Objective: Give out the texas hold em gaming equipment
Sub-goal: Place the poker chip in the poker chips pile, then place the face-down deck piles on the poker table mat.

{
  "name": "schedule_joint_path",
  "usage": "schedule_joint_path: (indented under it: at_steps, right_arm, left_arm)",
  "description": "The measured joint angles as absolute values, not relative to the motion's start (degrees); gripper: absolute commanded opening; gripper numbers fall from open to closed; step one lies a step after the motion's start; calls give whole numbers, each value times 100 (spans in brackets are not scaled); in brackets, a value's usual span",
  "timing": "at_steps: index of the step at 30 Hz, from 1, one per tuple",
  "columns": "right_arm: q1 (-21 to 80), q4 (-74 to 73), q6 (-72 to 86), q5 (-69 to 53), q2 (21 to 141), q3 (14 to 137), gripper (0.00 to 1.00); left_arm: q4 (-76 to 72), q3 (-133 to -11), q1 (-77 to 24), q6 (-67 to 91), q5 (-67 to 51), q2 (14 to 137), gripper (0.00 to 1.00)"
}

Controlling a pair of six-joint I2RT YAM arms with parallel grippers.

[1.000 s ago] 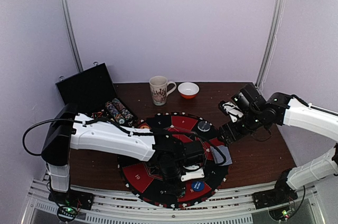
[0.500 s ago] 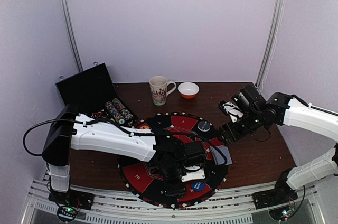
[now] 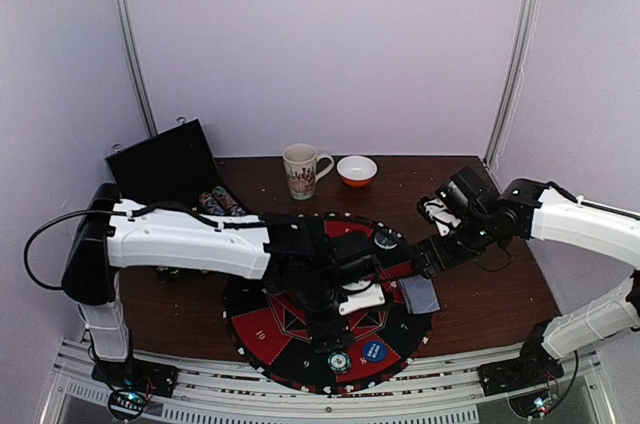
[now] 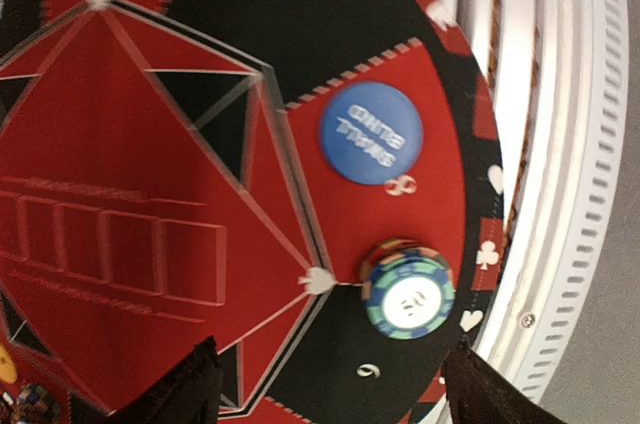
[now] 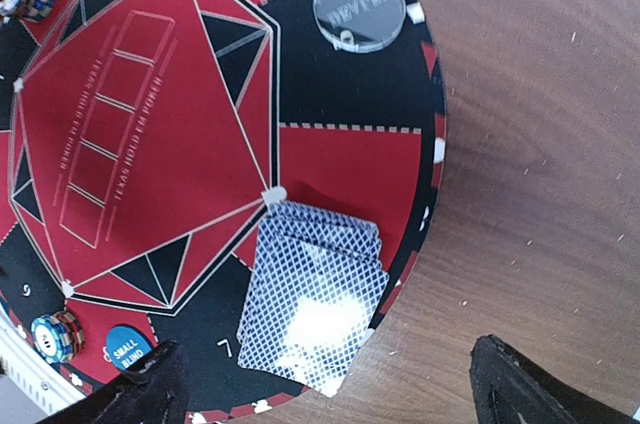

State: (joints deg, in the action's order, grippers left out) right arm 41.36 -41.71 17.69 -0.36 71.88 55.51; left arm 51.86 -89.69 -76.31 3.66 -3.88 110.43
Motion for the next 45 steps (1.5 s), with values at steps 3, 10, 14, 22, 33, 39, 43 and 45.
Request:
schedule_joint_path:
  at_steps: [3, 10, 14, 22, 33, 39, 43, 45]
  right_arm:
    - [4139, -4150, 1957, -108, 7380, 5408, 100]
    - [4152, -4088, 2425, -292, 7762, 5017, 100]
    - [4222, -3964, 2600, -401, 8062, 4995, 100]
    - [4274, -3675, 2698, -508, 8739, 5000, 100]
    - [4486, -3798, 2716, -178, 9424, 5334, 76]
    - [4604, -3815, 2689, -119, 9559, 5494, 53]
    - [4633, -3997, 2611, -54, 9537, 5664, 45]
    - [4659, -4036, 2526, -51, 9559, 5721, 44]
  left_arm:
    - [5026, -8956, -7043, 526, -257, 10580, 86]
    - [4560, -8488, -5586, 797, 143, 9588, 89]
    - [4499, -8377, -5492, 701, 167, 9568, 90]
    - [4458, -8368, -5411, 379, 86, 9568, 90]
    - [4456, -8366, -5113, 91, 19, 9568, 90]
    - [4453, -8350, -5026, 12, 12, 9568, 90]
    - [4451, -8276, -4993, -16, 5, 9566, 91]
    - [4438, -8221, -4954, -19, -8, 9553, 91]
